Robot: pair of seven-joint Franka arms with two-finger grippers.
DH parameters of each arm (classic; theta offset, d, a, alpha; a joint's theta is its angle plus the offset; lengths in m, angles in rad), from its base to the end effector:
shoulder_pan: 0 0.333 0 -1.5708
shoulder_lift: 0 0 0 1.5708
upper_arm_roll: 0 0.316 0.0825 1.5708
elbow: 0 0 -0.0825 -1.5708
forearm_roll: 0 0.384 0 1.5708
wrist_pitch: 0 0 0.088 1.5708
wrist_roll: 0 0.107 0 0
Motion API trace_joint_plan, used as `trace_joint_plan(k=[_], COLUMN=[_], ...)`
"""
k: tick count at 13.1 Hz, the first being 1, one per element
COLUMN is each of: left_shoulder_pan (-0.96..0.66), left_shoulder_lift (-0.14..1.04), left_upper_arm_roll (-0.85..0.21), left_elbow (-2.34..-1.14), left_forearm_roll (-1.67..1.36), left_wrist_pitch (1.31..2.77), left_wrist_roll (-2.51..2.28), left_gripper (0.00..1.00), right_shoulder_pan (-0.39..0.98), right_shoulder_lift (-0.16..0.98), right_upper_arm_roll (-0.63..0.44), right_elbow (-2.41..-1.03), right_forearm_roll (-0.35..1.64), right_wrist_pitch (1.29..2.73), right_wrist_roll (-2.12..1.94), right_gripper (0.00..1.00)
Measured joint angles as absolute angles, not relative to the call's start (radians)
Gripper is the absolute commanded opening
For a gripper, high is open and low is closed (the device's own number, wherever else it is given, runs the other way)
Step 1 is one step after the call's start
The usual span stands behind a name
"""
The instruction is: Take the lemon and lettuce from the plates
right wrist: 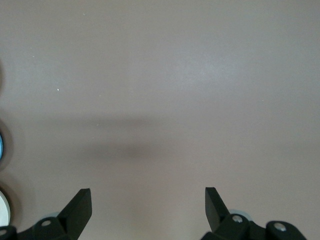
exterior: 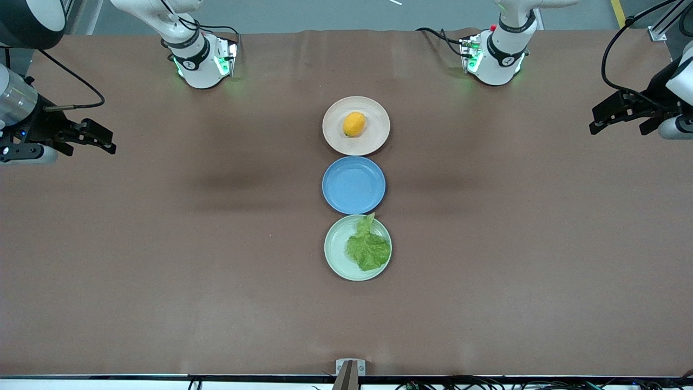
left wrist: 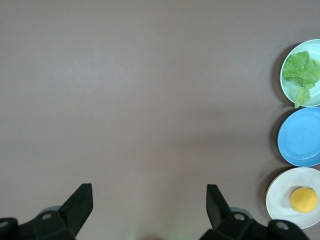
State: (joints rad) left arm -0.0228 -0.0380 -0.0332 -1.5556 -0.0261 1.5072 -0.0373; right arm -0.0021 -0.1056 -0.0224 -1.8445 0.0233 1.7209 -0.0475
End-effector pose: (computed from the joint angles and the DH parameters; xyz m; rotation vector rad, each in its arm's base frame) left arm 0.5354 -0.0333 0.6468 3.1171 -0.0315 -0.0180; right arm 0.5271 -0.0112 0.5645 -3.1153 -0.0303 0.0266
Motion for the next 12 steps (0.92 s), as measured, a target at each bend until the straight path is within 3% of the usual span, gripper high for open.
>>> trace_joint_plan(k=[12], left_shoulder_pan=[-0.045], left_shoulder_lift=[-0.003], left_upper_arm_roll=[-0.039], left_elbow=[-1.557], left_forearm_roll=[-0.036], left_wrist_pitch=[1.508], left_wrist_roll=[-0.042], left_gripper=[1.0], right_shoulder_pan=[-0.002], right_shoulder_lift=[-0.106], right_upper_arm_roll=[-0.023], right_elbow=[-1.811], right_forearm_roll=[0.024], right_wrist_pitch=[1.697], right_wrist_roll=[-0.069], right_gripper=[1.0])
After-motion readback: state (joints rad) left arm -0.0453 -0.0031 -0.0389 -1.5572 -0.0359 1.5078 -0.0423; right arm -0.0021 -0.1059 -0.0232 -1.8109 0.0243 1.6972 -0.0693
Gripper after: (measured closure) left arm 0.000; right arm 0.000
